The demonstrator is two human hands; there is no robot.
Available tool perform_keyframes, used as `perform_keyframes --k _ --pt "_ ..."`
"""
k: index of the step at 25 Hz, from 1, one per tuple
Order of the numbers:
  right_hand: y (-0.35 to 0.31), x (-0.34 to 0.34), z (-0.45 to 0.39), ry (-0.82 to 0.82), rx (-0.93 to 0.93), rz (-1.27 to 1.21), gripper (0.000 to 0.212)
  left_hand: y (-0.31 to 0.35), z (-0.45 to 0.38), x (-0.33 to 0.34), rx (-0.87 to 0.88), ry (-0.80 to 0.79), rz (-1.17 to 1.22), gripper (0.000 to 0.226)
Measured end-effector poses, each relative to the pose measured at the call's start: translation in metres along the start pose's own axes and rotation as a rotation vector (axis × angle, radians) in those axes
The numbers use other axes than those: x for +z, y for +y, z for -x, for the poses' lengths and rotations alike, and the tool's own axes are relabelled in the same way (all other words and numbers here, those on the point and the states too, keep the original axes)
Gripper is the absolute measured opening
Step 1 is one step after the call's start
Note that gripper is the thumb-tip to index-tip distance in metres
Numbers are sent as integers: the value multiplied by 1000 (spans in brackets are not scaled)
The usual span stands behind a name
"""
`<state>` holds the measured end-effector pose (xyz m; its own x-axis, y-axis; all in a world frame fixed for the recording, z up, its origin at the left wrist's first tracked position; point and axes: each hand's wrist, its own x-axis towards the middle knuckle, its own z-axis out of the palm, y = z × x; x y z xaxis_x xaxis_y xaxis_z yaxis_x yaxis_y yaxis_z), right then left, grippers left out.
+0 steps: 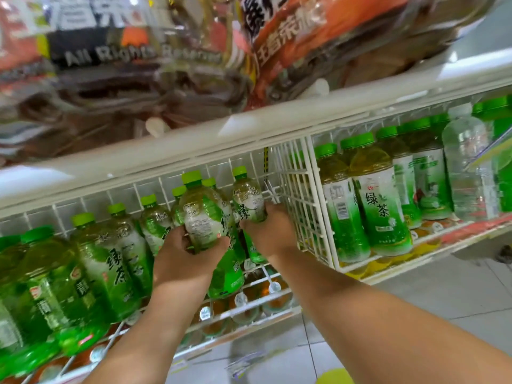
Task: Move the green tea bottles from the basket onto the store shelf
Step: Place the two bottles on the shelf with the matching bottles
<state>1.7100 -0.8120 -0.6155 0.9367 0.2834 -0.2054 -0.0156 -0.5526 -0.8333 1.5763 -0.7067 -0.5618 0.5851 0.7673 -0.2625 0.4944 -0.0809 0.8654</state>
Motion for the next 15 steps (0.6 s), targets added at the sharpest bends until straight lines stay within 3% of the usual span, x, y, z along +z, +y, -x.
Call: perform_keyframes --k 10,13,15 --pt "14 20 -26 -118 45 137 76 1 -2 -9 35 -30 43 52" --pt "5 10 -14 -129 58 166 75 4 2 -10 37 -25 27 50" --pt "-1 -1 5 -48 -110 210 63 5 6 -11 35 -14 33 51"
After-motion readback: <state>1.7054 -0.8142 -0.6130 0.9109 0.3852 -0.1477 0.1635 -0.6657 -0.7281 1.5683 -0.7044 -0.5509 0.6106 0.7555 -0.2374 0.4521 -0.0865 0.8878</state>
